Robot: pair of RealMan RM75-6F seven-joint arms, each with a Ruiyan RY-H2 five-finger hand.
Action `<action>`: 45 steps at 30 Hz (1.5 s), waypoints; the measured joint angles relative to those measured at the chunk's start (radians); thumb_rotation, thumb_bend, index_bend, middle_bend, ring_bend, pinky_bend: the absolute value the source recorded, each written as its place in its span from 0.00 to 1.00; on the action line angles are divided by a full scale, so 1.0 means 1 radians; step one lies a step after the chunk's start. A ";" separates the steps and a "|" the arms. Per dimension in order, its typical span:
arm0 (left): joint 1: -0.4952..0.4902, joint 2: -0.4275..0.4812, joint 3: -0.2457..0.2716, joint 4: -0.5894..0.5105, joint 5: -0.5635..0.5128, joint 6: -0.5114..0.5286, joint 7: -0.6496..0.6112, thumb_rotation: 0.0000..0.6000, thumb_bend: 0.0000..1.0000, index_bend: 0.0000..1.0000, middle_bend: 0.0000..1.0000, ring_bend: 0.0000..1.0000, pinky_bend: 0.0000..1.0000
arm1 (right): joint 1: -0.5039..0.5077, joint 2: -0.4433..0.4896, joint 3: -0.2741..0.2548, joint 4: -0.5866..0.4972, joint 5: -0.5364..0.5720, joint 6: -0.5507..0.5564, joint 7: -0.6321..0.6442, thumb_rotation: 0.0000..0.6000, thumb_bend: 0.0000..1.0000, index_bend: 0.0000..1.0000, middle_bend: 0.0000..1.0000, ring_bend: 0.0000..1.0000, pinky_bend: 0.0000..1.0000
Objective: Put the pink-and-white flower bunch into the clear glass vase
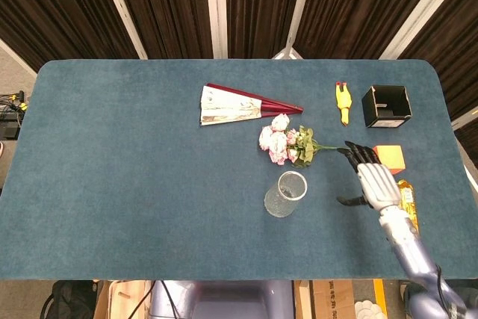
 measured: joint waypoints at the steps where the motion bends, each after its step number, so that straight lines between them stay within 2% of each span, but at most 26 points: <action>1: 0.000 -0.001 -0.001 -0.001 -0.002 0.000 0.004 1.00 0.24 0.04 0.00 0.00 0.02 | 0.022 -0.009 0.007 0.015 0.031 -0.024 -0.011 1.00 0.12 0.13 0.03 0.00 0.00; 8: -0.006 -0.009 -0.006 -0.010 -0.013 -0.007 0.043 1.00 0.25 0.04 0.00 0.00 0.02 | 0.187 -0.111 0.047 0.179 0.244 -0.146 -0.116 1.00 0.12 0.13 0.03 0.00 0.00; 17: -0.008 -0.018 -0.013 -0.022 -0.029 -0.008 0.082 1.00 0.25 0.04 0.00 0.00 0.02 | 0.306 -0.194 0.065 0.320 0.389 -0.242 -0.151 1.00 0.12 0.13 0.03 0.00 0.00; 38: -0.013 -0.027 -0.019 -0.033 -0.044 -0.014 0.133 1.00 0.25 0.04 0.00 0.00 0.02 | 0.455 -0.329 0.039 0.520 0.494 -0.338 -0.153 1.00 0.12 0.13 0.03 0.00 0.00; 41: -0.018 -0.030 -0.019 -0.036 -0.044 -0.021 0.147 1.00 0.25 0.04 0.00 0.00 0.02 | 0.475 -0.351 0.033 0.554 0.503 -0.344 -0.160 1.00 0.12 0.13 0.04 0.03 0.00; 45: -0.021 -0.032 -0.016 -0.040 -0.041 -0.028 0.154 1.00 0.25 0.04 0.00 0.00 0.02 | 0.497 -0.376 0.028 0.593 0.512 -0.343 -0.171 1.00 0.12 0.16 0.12 0.13 0.00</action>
